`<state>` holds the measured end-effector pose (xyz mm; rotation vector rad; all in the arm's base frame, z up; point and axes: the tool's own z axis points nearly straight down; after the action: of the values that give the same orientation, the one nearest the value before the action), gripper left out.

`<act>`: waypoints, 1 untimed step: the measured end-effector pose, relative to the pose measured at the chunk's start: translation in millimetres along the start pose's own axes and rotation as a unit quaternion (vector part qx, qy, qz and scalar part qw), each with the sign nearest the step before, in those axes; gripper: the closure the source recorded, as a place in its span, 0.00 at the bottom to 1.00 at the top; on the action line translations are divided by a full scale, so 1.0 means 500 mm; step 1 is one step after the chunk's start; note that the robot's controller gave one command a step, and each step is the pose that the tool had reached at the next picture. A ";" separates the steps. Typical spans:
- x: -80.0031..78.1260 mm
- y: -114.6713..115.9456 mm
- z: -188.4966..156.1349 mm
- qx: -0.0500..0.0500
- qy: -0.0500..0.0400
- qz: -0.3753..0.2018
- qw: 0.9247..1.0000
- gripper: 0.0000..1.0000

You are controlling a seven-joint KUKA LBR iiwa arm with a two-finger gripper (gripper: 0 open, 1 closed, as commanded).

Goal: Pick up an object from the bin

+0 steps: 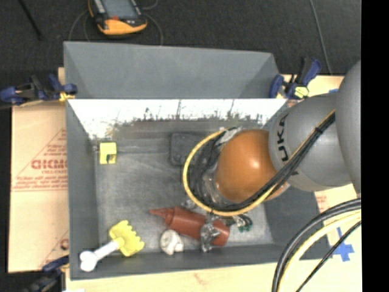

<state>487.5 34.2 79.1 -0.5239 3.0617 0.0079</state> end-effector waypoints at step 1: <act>0.000 0.000 0.000 0.000 0.000 0.000 1.000 1.00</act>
Offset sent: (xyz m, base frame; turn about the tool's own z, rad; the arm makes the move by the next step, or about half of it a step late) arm 0.0152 -0.0036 0.1687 0.0423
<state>487.5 34.2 79.1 -0.5225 3.0621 0.0079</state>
